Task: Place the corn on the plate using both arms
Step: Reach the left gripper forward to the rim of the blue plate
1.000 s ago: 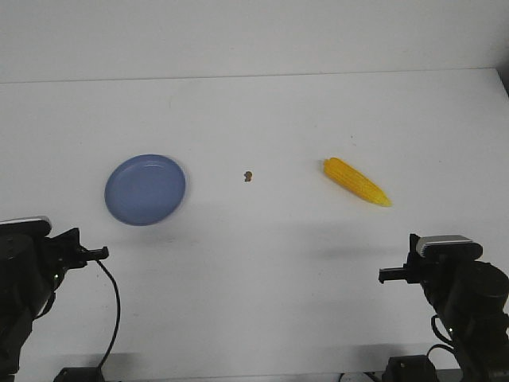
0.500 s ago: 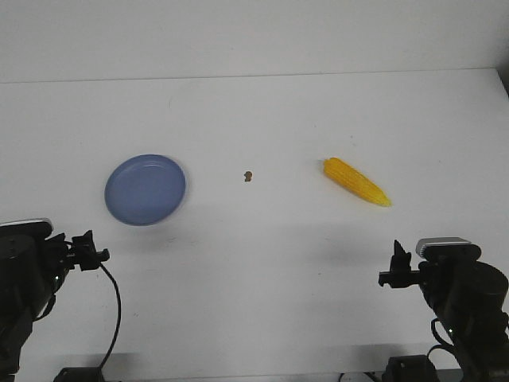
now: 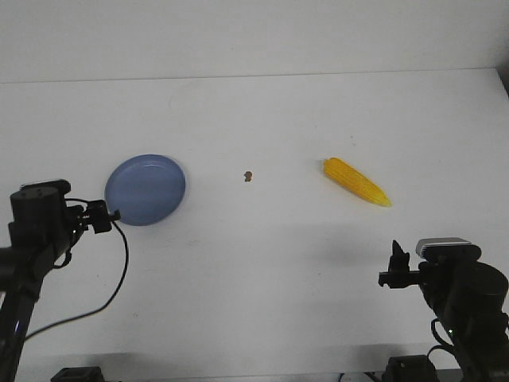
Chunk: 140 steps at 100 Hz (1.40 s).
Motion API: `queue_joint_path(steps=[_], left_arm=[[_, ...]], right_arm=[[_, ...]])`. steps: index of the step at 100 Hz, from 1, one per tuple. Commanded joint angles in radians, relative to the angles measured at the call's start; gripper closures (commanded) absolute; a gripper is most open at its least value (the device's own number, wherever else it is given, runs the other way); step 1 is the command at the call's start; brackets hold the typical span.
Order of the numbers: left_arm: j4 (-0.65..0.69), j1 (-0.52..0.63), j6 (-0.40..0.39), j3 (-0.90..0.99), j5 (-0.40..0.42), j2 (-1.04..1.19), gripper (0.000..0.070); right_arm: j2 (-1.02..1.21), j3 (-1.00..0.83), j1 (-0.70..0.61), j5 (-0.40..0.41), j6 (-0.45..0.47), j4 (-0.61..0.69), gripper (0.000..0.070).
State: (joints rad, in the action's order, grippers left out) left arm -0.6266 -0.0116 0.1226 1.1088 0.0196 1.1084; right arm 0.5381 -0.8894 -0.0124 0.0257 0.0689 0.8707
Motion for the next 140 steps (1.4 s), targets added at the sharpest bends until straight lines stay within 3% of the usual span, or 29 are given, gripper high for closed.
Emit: queue_joint_path(steps=[1, 43, 82, 132, 140], left_arm=[[0.001, -0.021, 0.022, 0.048, -0.002, 0.105, 0.0347], [0.023, -0.096, 0.021, 0.249, -0.069, 0.527, 0.0347], [0.062, -0.127, 0.026, 0.252, -0.125, 0.666, 0.0347], [0.098, -0.126, 0.039, 0.252, -0.127, 0.758, 0.0349], [0.097, -0.126, 0.04, 0.252, -0.129, 0.77, 0.0409]], right_arm=[[0.006, -0.019, -0.002, 0.0, 0.014, -0.01, 0.0252], [0.006, -0.019, -0.002, 0.0, 0.014, -0.009, 0.0252], [0.006, -0.019, -0.002, 0.0, 0.014, -0.009, 0.0252], [0.006, -0.019, -0.002, 0.0, 0.014, -0.01, 0.0252], [0.006, -0.019, -0.002, 0.0, 0.014, -0.009, 0.0252]])
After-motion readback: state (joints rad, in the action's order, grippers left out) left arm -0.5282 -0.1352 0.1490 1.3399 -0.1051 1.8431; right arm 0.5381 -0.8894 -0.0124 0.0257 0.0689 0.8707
